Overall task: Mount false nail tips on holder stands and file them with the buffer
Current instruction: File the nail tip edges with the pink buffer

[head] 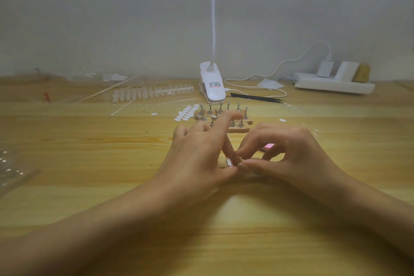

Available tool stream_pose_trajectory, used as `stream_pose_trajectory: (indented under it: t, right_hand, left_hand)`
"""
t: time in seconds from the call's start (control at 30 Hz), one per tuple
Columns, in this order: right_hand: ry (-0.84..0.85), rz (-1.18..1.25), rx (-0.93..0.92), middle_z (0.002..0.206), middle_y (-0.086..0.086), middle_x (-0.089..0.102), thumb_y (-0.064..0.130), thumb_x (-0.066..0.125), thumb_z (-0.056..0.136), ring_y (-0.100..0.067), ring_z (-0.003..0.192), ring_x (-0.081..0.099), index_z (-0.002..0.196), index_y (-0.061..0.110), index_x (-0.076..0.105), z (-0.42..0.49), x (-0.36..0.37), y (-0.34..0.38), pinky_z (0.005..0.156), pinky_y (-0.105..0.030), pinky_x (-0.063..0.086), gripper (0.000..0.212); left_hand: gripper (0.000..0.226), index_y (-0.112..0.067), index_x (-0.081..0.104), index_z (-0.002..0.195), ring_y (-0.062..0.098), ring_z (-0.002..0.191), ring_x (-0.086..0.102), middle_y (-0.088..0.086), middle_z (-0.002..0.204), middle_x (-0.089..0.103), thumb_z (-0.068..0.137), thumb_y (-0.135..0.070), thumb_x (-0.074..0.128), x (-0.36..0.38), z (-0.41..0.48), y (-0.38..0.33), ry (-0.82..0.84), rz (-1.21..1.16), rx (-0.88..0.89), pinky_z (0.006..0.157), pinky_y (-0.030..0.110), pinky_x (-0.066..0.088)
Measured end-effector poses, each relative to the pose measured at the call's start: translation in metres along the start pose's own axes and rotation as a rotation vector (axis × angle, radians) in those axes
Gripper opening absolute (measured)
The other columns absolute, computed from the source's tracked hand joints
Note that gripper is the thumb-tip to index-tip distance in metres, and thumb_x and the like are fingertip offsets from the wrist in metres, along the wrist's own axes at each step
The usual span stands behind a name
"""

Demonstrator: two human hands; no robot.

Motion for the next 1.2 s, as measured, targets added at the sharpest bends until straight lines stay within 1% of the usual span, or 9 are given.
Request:
stream_pose_trajectory:
  t: [0.13, 0.47, 0.6, 0.8, 0.87, 0.93, 1.0, 1.1, 1.2]
  right_hand:
    - [0.006, 0.088, 0.043, 0.084, 0.004, 0.073, 0.016, 0.082, 0.076, -0.010, 0.079, 0.073, 0.083, 0.012, 0.078, 0.000, 0.000, -0.001, 0.063, -0.024, 0.057, 0.010]
    - [-0.002, -0.002, 0.005, 0.081, 0.007, 0.074, 0.011, 0.083, 0.077, -0.011, 0.079, 0.072, 0.082, 0.013, 0.078, 0.000, 0.002, 0.000, 0.066, -0.028, 0.058, 0.007]
    - [0.004, -0.053, 0.002, 0.082, 0.010, 0.073, 0.012, 0.084, 0.078, -0.013, 0.081, 0.070, 0.082, 0.016, 0.078, 0.000, 0.001, 0.000, 0.070, -0.026, 0.057, 0.008]
    - [0.026, 0.002, 0.037, 0.081, 0.010, 0.074, 0.024, 0.079, 0.079, -0.013, 0.078, 0.068, 0.081, 0.019, 0.079, 0.002, 0.000, -0.003, 0.073, -0.013, 0.048, 0.006]
    - [0.009, 0.185, 0.144, 0.082, 0.003, 0.076, 0.031, 0.071, 0.082, -0.012, 0.078, 0.071, 0.083, 0.018, 0.080, 0.003, -0.003, -0.006, 0.072, -0.018, 0.053, 0.016]
    - [-0.038, 0.238, 0.182, 0.084, 0.004, 0.077, 0.035, 0.064, 0.087, -0.004, 0.080, 0.070, 0.086, 0.019, 0.081, 0.004, -0.005, -0.010, 0.069, -0.013, 0.051, 0.023]
    - [-0.046, 0.202, 0.181, 0.085, 0.006, 0.077, 0.035, 0.063, 0.088, -0.002, 0.080, 0.070, 0.087, 0.020, 0.081, 0.005, -0.007, -0.013, 0.068, -0.011, 0.050, 0.024]
    - [0.034, 0.150, 0.178, 0.090, 0.006, 0.077, 0.040, 0.074, 0.087, -0.007, 0.087, 0.072, 0.092, 0.025, 0.078, 0.006, -0.010, -0.015, 0.074, -0.021, 0.056, 0.016]
    - [0.151, 0.037, 0.126, 0.098, 0.010, 0.075, 0.049, 0.074, 0.075, -0.008, 0.094, 0.070, 0.106, 0.031, 0.072, 0.008, -0.014, -0.016, 0.076, -0.011, 0.049, 0.036]
  left_hand:
    - [0.077, -0.055, 0.021, 0.136, -0.002, 0.103, 0.044, -0.032, 0.084, 0.061, 0.067, -0.075, 0.049, 0.000, 0.000, 0.000, 0.004, -0.022, -0.008, 0.092, 0.013, 0.019]
    - [0.081, -0.053, 0.019, 0.141, -0.001, 0.103, 0.045, -0.029, 0.079, 0.061, 0.069, -0.062, 0.056, 0.000, -0.001, 0.001, 0.024, -0.072, -0.043, 0.092, 0.013, 0.019]
    - [0.084, -0.052, 0.016, 0.144, -0.001, 0.103, 0.045, -0.027, 0.080, 0.062, 0.072, -0.058, 0.058, 0.000, -0.002, 0.001, 0.015, -0.082, -0.047, 0.092, 0.022, 0.023]
    - [0.084, -0.053, 0.017, 0.144, -0.001, 0.102, 0.048, -0.027, 0.080, 0.062, 0.075, -0.056, 0.063, -0.001, -0.002, 0.000, 0.010, -0.093, -0.047, 0.093, 0.023, 0.023]
    - [0.084, -0.055, 0.017, 0.143, -0.002, 0.103, 0.048, -0.029, 0.083, 0.063, 0.072, -0.057, 0.061, -0.001, -0.003, 0.000, 0.008, -0.113, -0.038, 0.094, 0.018, 0.021]
    - [0.087, -0.058, 0.015, 0.142, -0.002, 0.104, 0.048, -0.033, 0.088, 0.062, 0.075, -0.048, 0.069, 0.000, -0.003, 0.001, 0.007, -0.108, -0.034, 0.095, 0.017, 0.019]
    - [0.089, -0.059, 0.015, 0.141, -0.001, 0.102, 0.047, -0.035, 0.089, 0.061, 0.078, -0.040, 0.075, 0.001, -0.003, 0.001, 0.008, -0.098, -0.031, 0.095, 0.021, 0.022]
    - [0.090, -0.058, 0.015, 0.142, -0.002, 0.102, 0.045, -0.034, 0.088, 0.061, 0.078, -0.040, 0.076, 0.002, -0.002, 0.003, 0.006, -0.072, -0.020, 0.096, 0.026, 0.023]
    - [0.097, -0.060, 0.013, 0.142, -0.007, 0.104, 0.043, -0.037, 0.094, 0.060, 0.069, -0.056, 0.076, -0.002, 0.000, 0.004, 0.083, -0.073, -0.003, 0.096, 0.023, 0.020]
Point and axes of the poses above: each hand's wrist, its own z-axis towards the middle knuckle, its own x-axis out of the palm, y = z × x, the point moved 1 cm from there along z, towards the middle knuckle
